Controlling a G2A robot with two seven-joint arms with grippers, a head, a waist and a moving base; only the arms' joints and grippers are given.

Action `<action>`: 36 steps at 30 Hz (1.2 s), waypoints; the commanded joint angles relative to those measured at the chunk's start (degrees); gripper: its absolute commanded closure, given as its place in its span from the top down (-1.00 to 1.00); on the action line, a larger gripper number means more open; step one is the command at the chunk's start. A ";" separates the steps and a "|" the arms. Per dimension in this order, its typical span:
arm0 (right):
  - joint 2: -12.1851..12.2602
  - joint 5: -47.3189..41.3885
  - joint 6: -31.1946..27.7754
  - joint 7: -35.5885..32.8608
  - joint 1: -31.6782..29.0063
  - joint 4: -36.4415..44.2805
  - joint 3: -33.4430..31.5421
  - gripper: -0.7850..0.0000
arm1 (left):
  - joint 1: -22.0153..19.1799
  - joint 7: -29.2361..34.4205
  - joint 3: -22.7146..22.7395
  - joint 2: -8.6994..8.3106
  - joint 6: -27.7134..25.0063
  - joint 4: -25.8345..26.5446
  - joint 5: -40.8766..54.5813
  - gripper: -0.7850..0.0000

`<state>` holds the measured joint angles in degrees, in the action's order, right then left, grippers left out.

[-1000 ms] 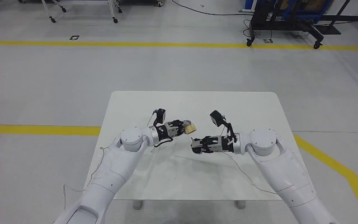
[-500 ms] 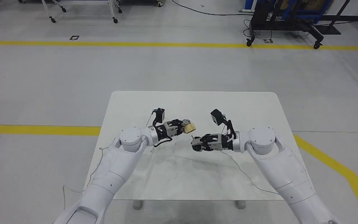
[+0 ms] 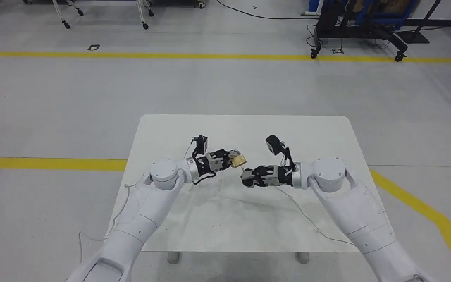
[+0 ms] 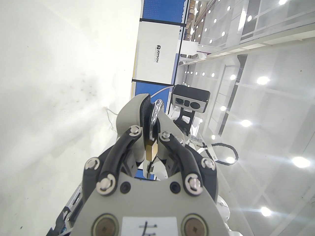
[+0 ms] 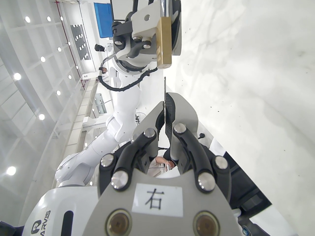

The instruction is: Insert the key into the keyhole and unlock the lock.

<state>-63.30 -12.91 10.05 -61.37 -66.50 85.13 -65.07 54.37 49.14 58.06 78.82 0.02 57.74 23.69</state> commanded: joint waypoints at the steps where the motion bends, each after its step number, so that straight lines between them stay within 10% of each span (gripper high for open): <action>1: 0.10 0.16 0.03 -0.04 -0.13 0.22 -0.08 -1.00 | -0.01 0.06 -0.02 0.01 -0.16 -0.09 0.09 -1.00; 36: 0.49 -0.35 1.87 2.58 1.01 -0.91 1.36 -1.00 | -0.19 1.67 -1.28 -0.02 -1.24 0.26 -1.70 -1.00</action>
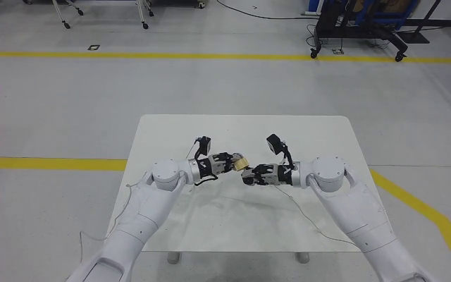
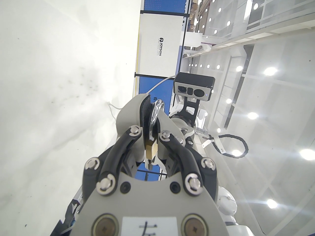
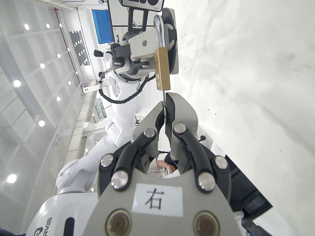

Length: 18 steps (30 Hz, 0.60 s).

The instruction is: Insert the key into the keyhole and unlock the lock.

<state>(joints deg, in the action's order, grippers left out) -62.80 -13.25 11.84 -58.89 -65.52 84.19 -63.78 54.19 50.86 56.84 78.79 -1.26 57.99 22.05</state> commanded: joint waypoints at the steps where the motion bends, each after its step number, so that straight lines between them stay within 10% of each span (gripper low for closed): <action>1: 0.00 -0.01 0.25 0.33 0.06 -0.01 0.10 -1.00 | -0.03 0.00 -0.11 0.01 0.00 0.03 -0.17 -1.00; 6: 0.00 -0.38 0.72 1.37 0.06 0.13 0.15 -1.00 | -0.06 0.01 -0.14 0.00 -0.04 -0.02 -0.16 -1.00; 8: 0.03 -0.42 0.72 1.49 -0.02 0.17 0.15 -0.07 | -0.07 -0.38 -0.06 -0.02 -0.01 -0.07 -0.24 -1.00; 9: 0.05 -0.52 0.69 1.57 -0.09 0.21 0.12 0.76 | -0.06 -0.79 -0.03 -0.02 -0.01 -0.07 -0.39 -1.00; 10: 0.07 -0.54 0.66 1.61 -0.15 0.25 0.11 1.00 | -0.04 -1.33 -0.01 -0.02 0.05 -0.06 -0.59 -1.00; 18: 0.34 -0.57 -0.44 0.56 -0.75 0.47 -0.01 0.63 | 0.28 -3.38 0.15 0.02 0.00 0.26 -0.63 -1.00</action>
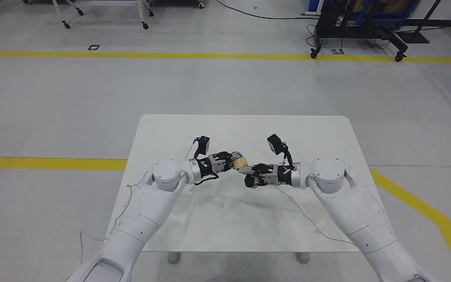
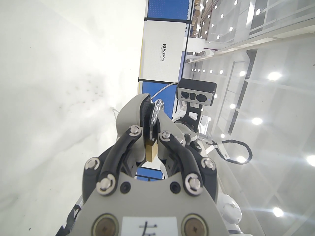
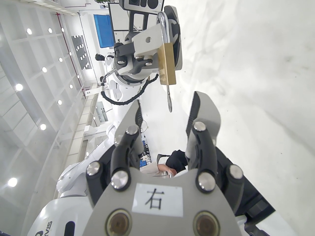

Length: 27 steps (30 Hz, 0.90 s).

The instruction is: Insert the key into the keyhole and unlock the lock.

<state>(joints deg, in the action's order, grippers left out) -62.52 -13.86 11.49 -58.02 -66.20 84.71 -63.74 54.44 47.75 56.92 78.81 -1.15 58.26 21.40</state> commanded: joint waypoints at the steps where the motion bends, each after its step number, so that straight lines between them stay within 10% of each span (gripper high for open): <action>1: 0.11 0.06 -0.20 -0.44 -0.15 -0.10 -0.15 0.42 | 0.08 -0.46 0.10 0.01 -0.20 0.01 0.06 -1.00; 11: 0.31 -2.50 -1.08 -2.17 -0.32 -1.82 -0.69 -0.50 | 0.25 -1.87 0.06 0.06 -0.43 0.29 -0.48 -1.00; 13: 0.23 -3.01 -1.14 -2.12 0.07 -2.36 -0.45 -1.00 | 0.25 -1.85 0.12 0.06 -0.49 0.27 -0.38 -1.00; 27: -0.32 -4.50 0.71 -0.60 2.96 -4.56 1.31 -1.00 | 0.21 -1.12 0.22 0.04 -0.79 0.26 -0.35 -1.00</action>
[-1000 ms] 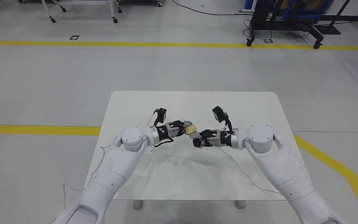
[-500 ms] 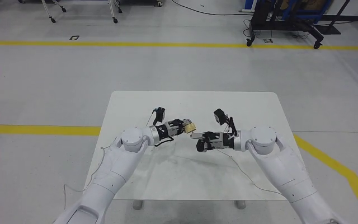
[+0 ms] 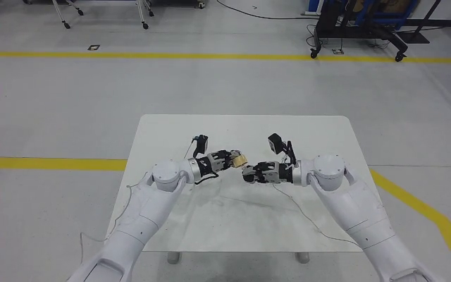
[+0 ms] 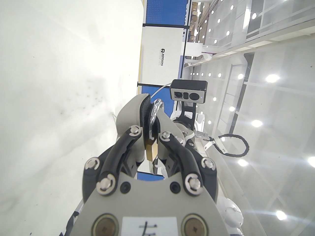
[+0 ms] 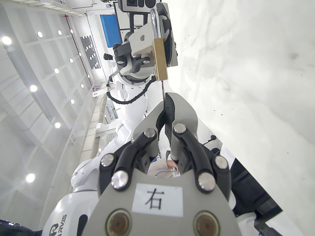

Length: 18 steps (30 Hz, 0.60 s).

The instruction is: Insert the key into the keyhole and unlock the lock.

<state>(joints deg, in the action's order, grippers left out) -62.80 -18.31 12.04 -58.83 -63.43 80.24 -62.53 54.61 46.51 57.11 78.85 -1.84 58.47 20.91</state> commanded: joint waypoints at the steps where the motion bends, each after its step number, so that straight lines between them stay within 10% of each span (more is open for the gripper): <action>1: -0.08 -0.13 0.27 0.44 0.36 -0.19 0.20 -1.00 | 0.05 0.17 0.07 0.00 -0.13 0.05 0.17 -1.00; 3: -0.16 -0.62 0.07 0.54 0.54 -0.27 0.36 -0.65 | 0.15 -0.02 0.30 -0.01 -0.56 0.20 0.53 -1.00; 4: -0.18 -1.01 -0.56 0.19 0.49 -0.22 0.40 -0.11 | 0.38 -0.87 0.57 -0.01 -1.27 0.31 0.72 -1.00; 5: -0.15 -1.23 -1.17 -0.45 0.40 -0.23 0.39 0.95 | 0.70 -2.17 0.73 -0.03 -2.07 0.53 0.34 -1.00; 18: -0.07 -0.80 -1.52 -0.94 0.38 -0.15 0.37 1.00 | 6.82 -17.17 2.03 0.24 -12.17 5.20 -1.75 -1.00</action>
<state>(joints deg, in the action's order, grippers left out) -62.87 -19.12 10.52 -59.76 -63.05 80.10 -62.16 60.70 31.25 59.27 79.06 -12.07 63.10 20.37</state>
